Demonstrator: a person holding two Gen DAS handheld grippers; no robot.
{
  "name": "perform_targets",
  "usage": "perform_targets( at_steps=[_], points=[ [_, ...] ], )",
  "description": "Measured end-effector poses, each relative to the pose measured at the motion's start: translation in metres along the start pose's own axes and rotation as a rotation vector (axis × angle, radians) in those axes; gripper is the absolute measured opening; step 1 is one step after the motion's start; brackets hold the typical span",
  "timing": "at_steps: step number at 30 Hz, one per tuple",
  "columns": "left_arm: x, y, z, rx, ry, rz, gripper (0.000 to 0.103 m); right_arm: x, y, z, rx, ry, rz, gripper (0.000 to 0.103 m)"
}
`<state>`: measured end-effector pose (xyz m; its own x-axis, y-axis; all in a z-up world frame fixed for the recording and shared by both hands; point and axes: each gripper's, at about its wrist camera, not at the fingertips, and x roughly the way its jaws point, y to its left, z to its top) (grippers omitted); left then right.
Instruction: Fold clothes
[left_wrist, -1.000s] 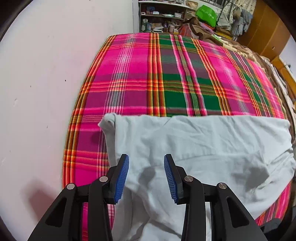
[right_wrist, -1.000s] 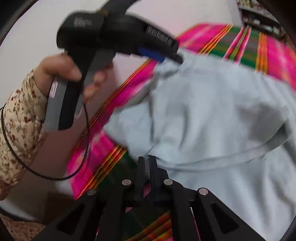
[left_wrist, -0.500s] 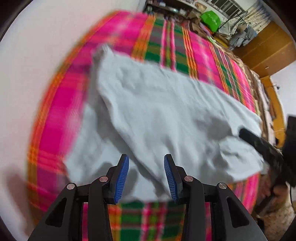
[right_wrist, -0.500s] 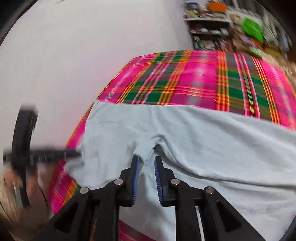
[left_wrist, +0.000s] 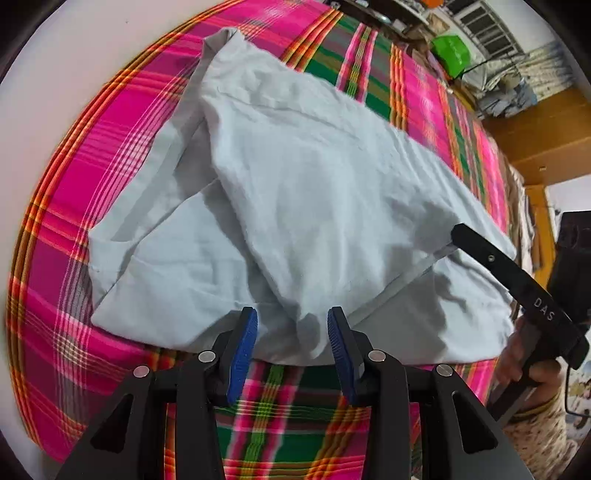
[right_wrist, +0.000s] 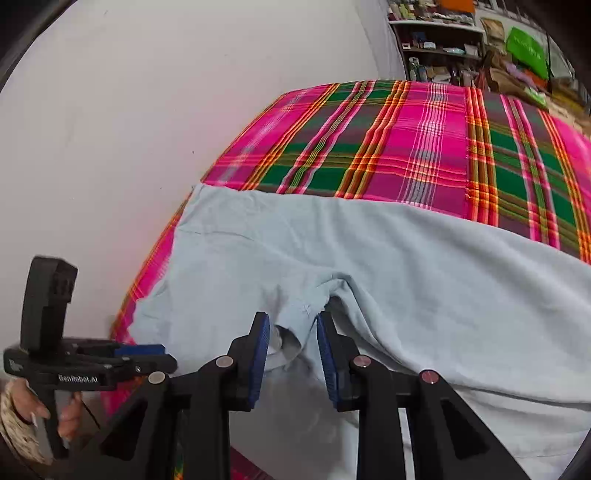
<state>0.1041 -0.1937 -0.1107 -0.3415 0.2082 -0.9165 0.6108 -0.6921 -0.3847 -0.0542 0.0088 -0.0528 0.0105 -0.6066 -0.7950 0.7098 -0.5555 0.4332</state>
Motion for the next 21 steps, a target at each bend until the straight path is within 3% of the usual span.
perform_targets(
  at_steps=[4,6,7,8,9,13,17,21],
  points=[
    [0.004,-0.001,-0.001,-0.039,0.006,-0.003,0.041,0.003,-0.014,0.0,0.064,0.018,0.038,0.028],
    [0.004,-0.001,0.002,-0.038,-0.019,0.029,0.039,0.006,-0.015,0.0,0.056,0.029,0.04,0.02],
    [0.006,0.0,0.003,-0.03,-0.023,0.058,0.028,0.005,-0.015,0.0,0.053,0.029,0.039,0.01],
    [0.005,-0.001,0.004,-0.022,-0.028,0.066,0.012,0.005,-0.014,0.0,0.05,0.03,0.037,0.01],
    [0.004,-0.002,0.004,-0.015,-0.034,0.074,0.006,0.004,-0.013,0.0,0.048,0.031,0.035,0.01],
    [-0.009,-0.005,0.005,-0.009,-0.09,0.029,0.004,-0.001,-0.009,0.0,0.053,0.022,0.063,0.005],
    [-0.029,-0.001,0.01,-0.009,-0.145,0.046,0.003,-0.005,-0.003,0.0,0.063,0.024,0.103,0.005],
    [-0.061,0.012,0.012,0.009,-0.214,0.113,0.003,-0.014,0.002,-0.003,0.102,0.028,0.148,0.005]
  ],
)
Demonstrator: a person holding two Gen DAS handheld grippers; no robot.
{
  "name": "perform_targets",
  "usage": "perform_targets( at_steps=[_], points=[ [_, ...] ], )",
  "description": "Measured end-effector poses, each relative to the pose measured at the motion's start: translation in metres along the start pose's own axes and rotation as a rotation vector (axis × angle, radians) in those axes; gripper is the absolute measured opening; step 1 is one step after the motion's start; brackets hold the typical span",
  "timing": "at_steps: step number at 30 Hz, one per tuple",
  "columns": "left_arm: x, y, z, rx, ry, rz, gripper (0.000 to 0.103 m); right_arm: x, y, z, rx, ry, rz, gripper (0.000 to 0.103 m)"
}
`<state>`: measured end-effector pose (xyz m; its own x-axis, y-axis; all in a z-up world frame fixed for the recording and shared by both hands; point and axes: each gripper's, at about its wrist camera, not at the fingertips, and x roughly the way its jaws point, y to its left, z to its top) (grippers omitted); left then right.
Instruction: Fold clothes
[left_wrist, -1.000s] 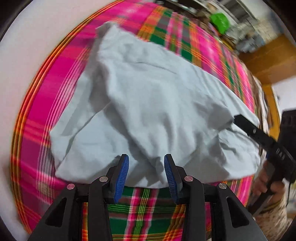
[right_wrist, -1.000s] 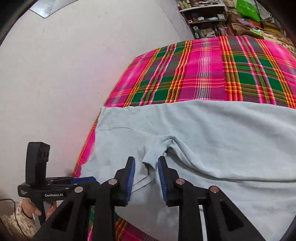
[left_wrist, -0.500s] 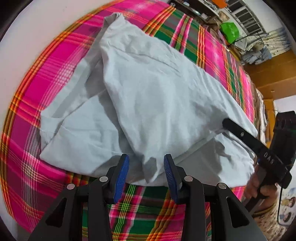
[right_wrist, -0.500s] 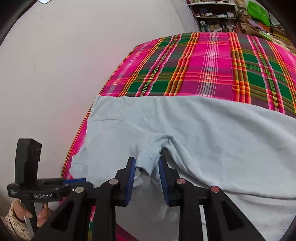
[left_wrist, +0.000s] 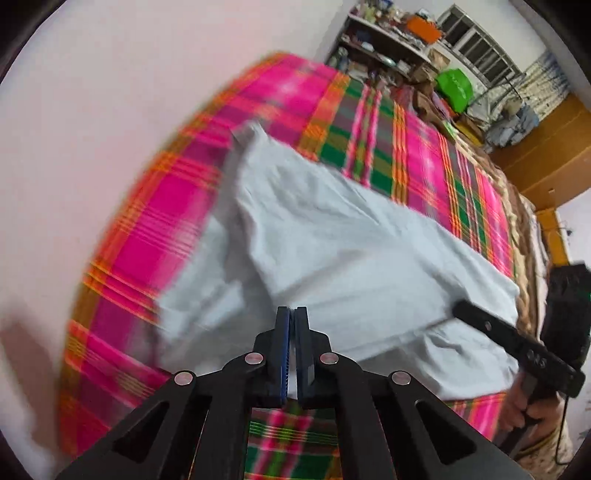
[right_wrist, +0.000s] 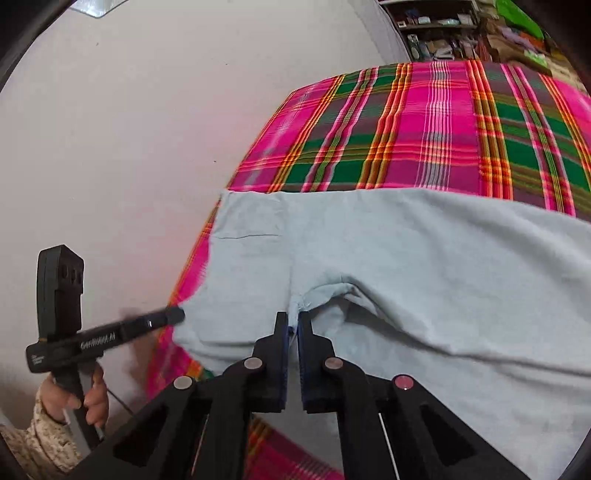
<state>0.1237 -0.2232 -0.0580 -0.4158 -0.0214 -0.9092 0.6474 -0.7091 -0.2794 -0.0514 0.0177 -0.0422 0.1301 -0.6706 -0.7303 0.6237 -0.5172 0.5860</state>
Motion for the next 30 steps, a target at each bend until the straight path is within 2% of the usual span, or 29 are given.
perform_targets(
  at_steps=[3,6,9,13,15,16,17,19,22,24,26,30],
  points=[
    [-0.004,0.008,-0.002,0.006,0.004,0.047,0.002,0.001,0.003,-0.004,0.019,0.007,0.01,0.005],
    [0.019,0.014,-0.015,0.011,0.078,0.087,0.002,0.019,-0.004,-0.012,0.038,0.069,-0.034,0.005],
    [0.033,0.019,-0.02,-0.032,0.112,0.077,0.003,0.037,-0.01,-0.018,0.017,0.123,-0.111,0.006],
    [0.032,0.017,-0.014,0.006,0.089,0.054,0.004,0.048,-0.005,-0.024,-0.049,0.15,-0.214,0.007],
    [0.03,0.017,-0.006,0.019,0.074,0.053,0.004,0.043,0.006,-0.026,-0.135,0.152,-0.308,0.008],
    [0.029,0.018,0.0,0.018,0.06,0.057,0.007,0.04,0.011,-0.027,-0.181,0.148,-0.361,0.008],
    [0.029,0.018,0.006,0.016,0.058,0.045,0.016,0.038,0.017,-0.028,-0.224,0.143,-0.41,0.009],
    [0.033,0.02,0.018,-0.002,0.062,0.021,0.029,0.029,0.025,-0.03,-0.273,0.099,-0.442,0.009],
    [0.043,0.026,0.037,-0.02,0.064,0.007,0.032,0.015,0.042,-0.033,-0.331,-0.014,-0.41,0.009],
    [0.049,0.029,0.05,-0.022,0.058,0.006,0.034,0.026,0.057,-0.037,-0.376,-0.011,-0.354,0.012],
    [0.054,0.031,0.062,-0.019,0.056,0.011,0.034,0.036,0.073,-0.042,-0.421,-0.008,-0.296,0.021],
    [0.063,0.031,0.08,0.006,0.063,0.037,0.034,0.061,0.104,-0.051,-0.522,-0.006,-0.242,0.024]
  ],
)
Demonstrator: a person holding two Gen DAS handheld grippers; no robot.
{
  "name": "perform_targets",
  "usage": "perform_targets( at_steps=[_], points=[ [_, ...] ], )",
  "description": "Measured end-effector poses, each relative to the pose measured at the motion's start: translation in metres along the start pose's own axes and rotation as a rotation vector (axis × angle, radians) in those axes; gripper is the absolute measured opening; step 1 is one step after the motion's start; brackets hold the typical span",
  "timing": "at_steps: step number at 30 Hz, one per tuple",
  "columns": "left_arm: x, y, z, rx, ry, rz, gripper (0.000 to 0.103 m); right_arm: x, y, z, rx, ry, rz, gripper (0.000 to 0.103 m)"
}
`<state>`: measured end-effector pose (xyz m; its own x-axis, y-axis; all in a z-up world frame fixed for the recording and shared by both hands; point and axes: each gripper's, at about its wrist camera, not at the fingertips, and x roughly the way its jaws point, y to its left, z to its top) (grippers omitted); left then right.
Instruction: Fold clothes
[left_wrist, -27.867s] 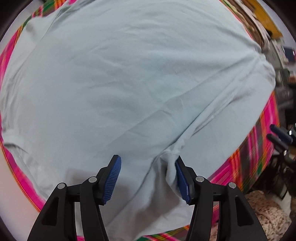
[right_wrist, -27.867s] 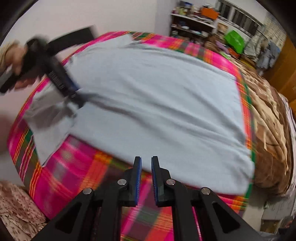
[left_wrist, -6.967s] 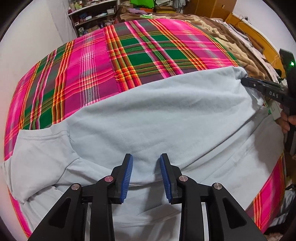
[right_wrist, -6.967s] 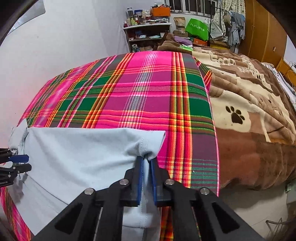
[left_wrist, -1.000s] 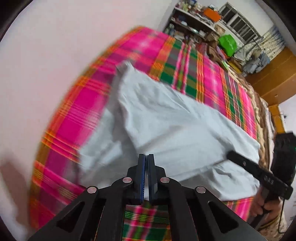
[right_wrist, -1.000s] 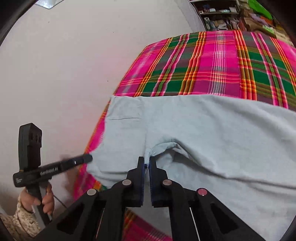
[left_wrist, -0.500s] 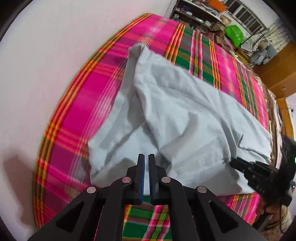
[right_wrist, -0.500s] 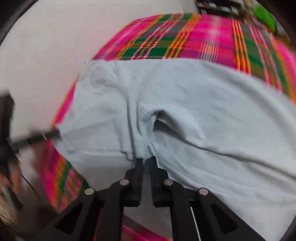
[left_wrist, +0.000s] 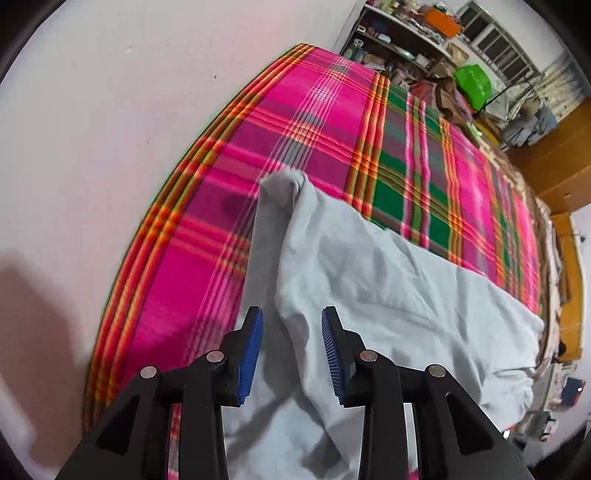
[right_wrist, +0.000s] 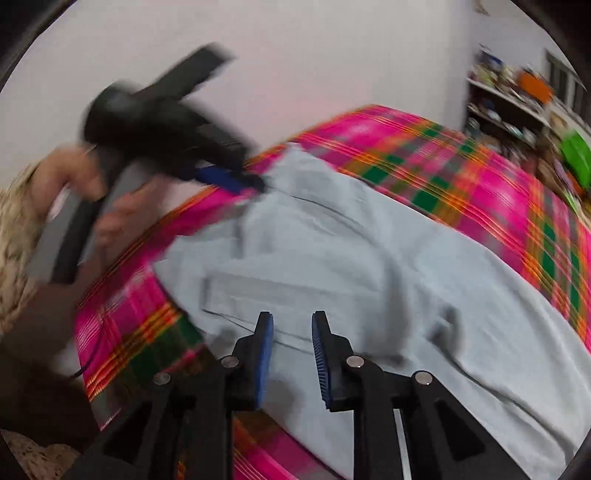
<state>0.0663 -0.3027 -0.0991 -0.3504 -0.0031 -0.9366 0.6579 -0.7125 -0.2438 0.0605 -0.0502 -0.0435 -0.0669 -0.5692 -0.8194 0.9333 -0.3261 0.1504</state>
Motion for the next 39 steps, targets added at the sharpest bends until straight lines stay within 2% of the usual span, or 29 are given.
perform_targets(
  at_steps=[2,4,8,10,12,15,17,20,22,24,27,30,34,39],
  points=[
    [0.006,-0.002,0.004,0.016,0.016,0.02,0.034,0.004,0.012,0.003,-0.033,-0.003,0.019,0.032],
    [0.013,0.002,0.013,0.005,0.034,0.02,0.034,0.012,0.026,0.003,-0.076,0.005,0.011,0.033],
    [0.012,0.007,0.023,-0.013,0.014,-0.025,0.034,0.028,0.043,-0.001,-0.136,0.037,-0.019,0.034],
    [0.011,0.005,0.027,-0.008,0.007,-0.073,0.034,0.035,0.043,-0.001,-0.118,0.054,-0.033,0.034],
    [0.012,0.005,0.034,-0.012,0.002,-0.074,0.033,0.042,0.043,-0.001,-0.099,0.071,-0.046,0.034],
    [0.016,0.009,0.041,-0.035,0.007,-0.108,0.025,0.049,0.042,0.0,-0.08,0.092,-0.057,0.035],
    [0.015,0.012,0.042,-0.03,0.012,-0.117,0.009,0.047,0.038,0.0,-0.069,0.093,-0.047,0.027],
    [0.014,0.004,0.042,0.012,0.005,-0.102,0.005,0.047,0.034,0.001,-0.034,0.097,-0.032,0.01],
    [0.011,-0.001,0.044,0.047,-0.014,-0.079,0.003,0.045,0.031,0.002,-0.021,0.099,-0.02,0.007],
    [0.005,-0.006,0.049,0.077,-0.056,0.001,0.003,0.04,0.035,0.003,-0.023,0.09,-0.008,0.006],
    [-0.003,-0.009,0.059,0.093,-0.079,0.031,0.003,0.033,0.04,0.004,-0.027,0.076,0.011,0.006],
    [-0.001,-0.019,0.071,0.175,-0.063,0.075,0.003,0.029,0.047,0.007,-0.043,0.058,0.052,0.006],
    [0.016,-0.03,0.077,0.249,-0.027,0.142,0.003,0.043,0.047,0.006,-0.064,0.109,0.081,0.006],
    [0.031,-0.021,0.083,0.203,-0.001,0.158,0.008,0.046,0.045,0.006,-0.06,0.121,0.086,0.006]
  ],
)
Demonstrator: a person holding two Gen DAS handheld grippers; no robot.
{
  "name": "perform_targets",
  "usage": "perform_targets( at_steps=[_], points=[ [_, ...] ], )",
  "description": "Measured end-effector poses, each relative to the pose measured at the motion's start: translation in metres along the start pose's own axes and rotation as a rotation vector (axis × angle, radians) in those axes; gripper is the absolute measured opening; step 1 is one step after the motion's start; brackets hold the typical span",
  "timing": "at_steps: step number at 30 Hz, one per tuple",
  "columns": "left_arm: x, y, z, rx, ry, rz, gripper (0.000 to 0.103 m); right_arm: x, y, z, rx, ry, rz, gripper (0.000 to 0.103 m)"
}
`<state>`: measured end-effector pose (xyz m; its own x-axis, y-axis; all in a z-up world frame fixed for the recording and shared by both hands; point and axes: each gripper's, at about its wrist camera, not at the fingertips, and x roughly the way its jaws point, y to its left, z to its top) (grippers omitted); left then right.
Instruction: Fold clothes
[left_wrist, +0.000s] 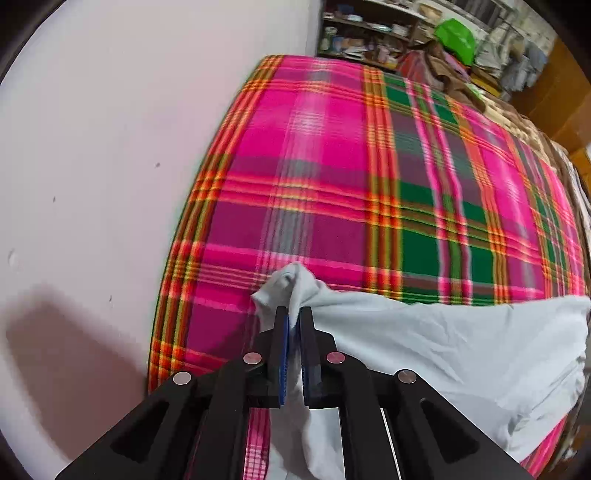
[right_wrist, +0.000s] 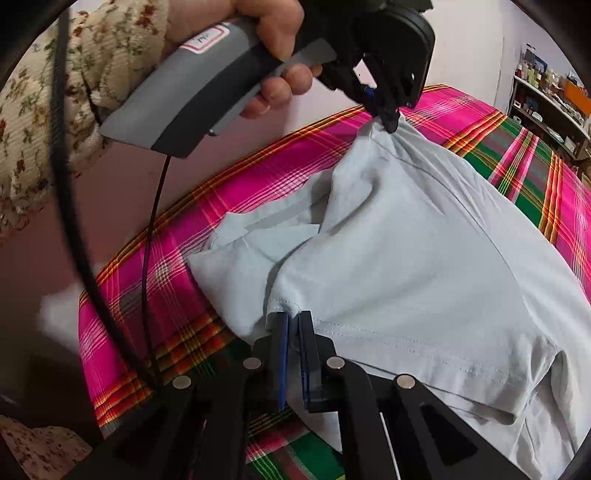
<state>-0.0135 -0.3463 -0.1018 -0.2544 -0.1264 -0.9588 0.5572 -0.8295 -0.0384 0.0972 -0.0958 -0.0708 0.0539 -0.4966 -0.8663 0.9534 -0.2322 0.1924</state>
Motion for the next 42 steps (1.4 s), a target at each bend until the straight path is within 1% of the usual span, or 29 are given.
perform_targets(
  at_steps=[1,3,4,6,7,8,12,13,14,15,17,19,20,22,23,24,25,26,28,30,33,36,38,40,42],
  points=[
    [0.002,0.0,0.001,0.006,0.0,0.015,0.009,0.0,-0.001,0.001,-0.003,0.001,-0.001,0.006],
    [0.005,-0.001,0.002,0.02,0.0,0.045,0.016,0.001,-0.002,0.002,-0.008,0.003,-0.003,0.007],
    [0.007,-0.003,0.002,0.026,0.011,0.061,0.016,0.002,-0.002,0.002,-0.011,0.004,-0.004,0.007],
    [0.004,-0.005,0.003,0.033,0.005,0.075,0.018,0.0,-0.003,0.003,-0.014,0.001,-0.004,0.008],
    [0.002,-0.006,0.003,0.038,0.001,0.082,0.022,-0.003,-0.003,0.002,-0.016,-0.003,-0.005,0.009],
    [0.003,-0.005,0.004,0.034,0.014,0.074,0.025,-0.006,-0.003,0.002,-0.021,-0.01,-0.009,0.012],
    [0.009,0.006,0.006,0.014,0.096,0.016,0.026,-0.021,-0.005,-0.003,-0.029,-0.033,-0.042,0.014],
    [0.006,0.006,0.005,0.027,0.093,0.03,0.03,-0.025,-0.007,-0.005,-0.029,-0.036,-0.052,0.015],
    [0.0,0.006,0.003,0.046,0.073,0.048,0.032,-0.031,-0.009,-0.008,-0.03,-0.043,-0.056,0.015],
    [-0.008,0.007,0.001,0.051,0.059,0.044,0.032,-0.039,-0.012,-0.01,-0.029,-0.06,-0.063,0.016],
    [-0.02,0.01,-0.003,0.048,0.04,0.011,0.032,-0.051,-0.018,-0.018,-0.021,-0.089,-0.085,0.023],
    [-0.035,0.012,-0.007,0.046,0.012,-0.006,0.033,-0.058,-0.02,-0.018,-0.038,-0.101,-0.11,0.027],
    [-0.044,0.012,-0.01,0.069,-0.007,-0.012,0.034,-0.059,-0.018,-0.015,-0.057,-0.101,-0.122,0.027],
    [-0.056,0.011,-0.02,0.103,-0.023,-0.067,0.037,-0.059,-0.014,-0.014,-0.109,-0.106,-0.123,0.028],
    [-0.059,0.009,-0.022,0.12,-0.02,-0.105,0.041,-0.059,-0.012,-0.013,-0.135,-0.109,-0.123,0.03],
    [-0.062,0.006,-0.025,0.138,-0.016,-0.144,0.043,-0.058,-0.009,-0.012,-0.162,-0.111,-0.124,0.031],
    [-0.063,0.004,-0.033,0.154,-0.009,-0.162,0.044,-0.053,-0.004,-0.012,-0.191,-0.106,-0.128,0.032],
    [-0.058,-0.005,-0.032,0.171,-0.003,-0.165,0.044,-0.048,0.001,-0.012,-0.221,-0.1,-0.132,0.032],
    [-0.045,-0.02,-0.033,0.194,0.012,-0.17,0.044,-0.037,0.008,-0.011,-0.252,-0.092,-0.132,0.032],
    [-0.033,-0.02,-0.041,0.194,0.038,-0.173,0.044,-0.026,0.014,-0.009,-0.259,-0.086,-0.125,0.032],
    [-0.021,-0.021,-0.041,0.215,0.047,-0.168,0.044,-0.015,0.02,-0.004,-0.25,-0.103,-0.141,0.032],
    [-0.01,-0.018,-0.037,0.203,0.077,-0.165,0.044,-0.009,0.023,-0.001,-0.247,-0.1,-0.142,0.032],
    [-0.01,-0.016,-0.039,0.208,0.086,-0.163,0.044,-0.002,0.027,0.0,-0.267,-0.083,-0.154,0.032],
    [-0.009,-0.012,-0.038,0.203,0.094,-0.179,0.044,0.004,0.029,0.0,-0.291,-0.07,-0.169,0.032],
    [-0.008,-0.011,-0.038,0.218,0.1,-0.165,0.044,0.01,0.029,0.001,-0.293,-0.053,-0.161,0.032]
  ],
)
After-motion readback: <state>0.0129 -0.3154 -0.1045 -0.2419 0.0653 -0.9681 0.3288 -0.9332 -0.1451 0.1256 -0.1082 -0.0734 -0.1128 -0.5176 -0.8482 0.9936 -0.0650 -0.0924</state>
